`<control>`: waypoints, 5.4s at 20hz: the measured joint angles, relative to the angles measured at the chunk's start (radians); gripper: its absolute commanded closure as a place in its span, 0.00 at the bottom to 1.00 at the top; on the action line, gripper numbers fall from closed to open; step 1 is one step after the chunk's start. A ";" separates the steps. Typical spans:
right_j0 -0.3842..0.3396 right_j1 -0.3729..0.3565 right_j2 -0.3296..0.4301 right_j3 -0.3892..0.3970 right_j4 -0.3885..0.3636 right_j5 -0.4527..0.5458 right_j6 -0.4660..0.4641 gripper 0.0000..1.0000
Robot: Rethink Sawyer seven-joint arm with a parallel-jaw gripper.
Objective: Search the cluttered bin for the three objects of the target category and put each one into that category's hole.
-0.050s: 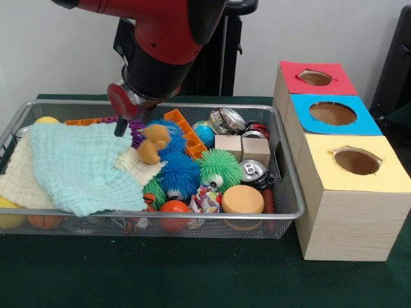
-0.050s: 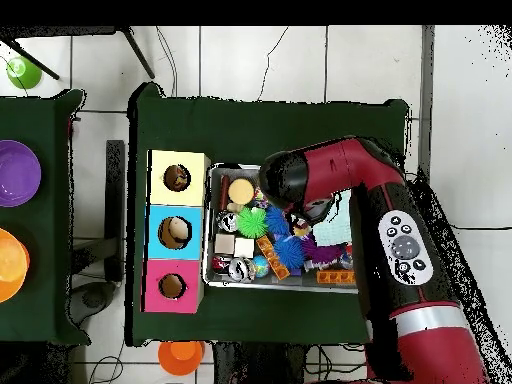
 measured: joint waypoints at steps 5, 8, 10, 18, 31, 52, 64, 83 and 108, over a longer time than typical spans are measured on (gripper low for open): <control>-0.001 -0.001 0.001 0.000 -0.001 0.000 -0.012 0.00; -0.016 -0.001 0.015 0.002 0.014 -0.007 -0.013 0.00; -0.034 -0.001 0.029 0.006 0.033 -0.025 -0.013 0.00; -0.146 0.002 0.096 0.046 0.130 -0.256 -0.013 0.00; -0.199 0.019 0.151 0.113 0.218 -0.397 -0.013 0.00; -0.209 0.089 0.209 0.196 0.233 -0.489 -0.013 0.00; -0.209 0.095 0.210 0.197 0.225 -0.552 -0.013 0.00; -0.205 0.104 0.210 0.198 0.149 -0.560 -0.013 0.00; -0.185 0.162 0.193 0.198 0.072 -0.681 -0.013 0.00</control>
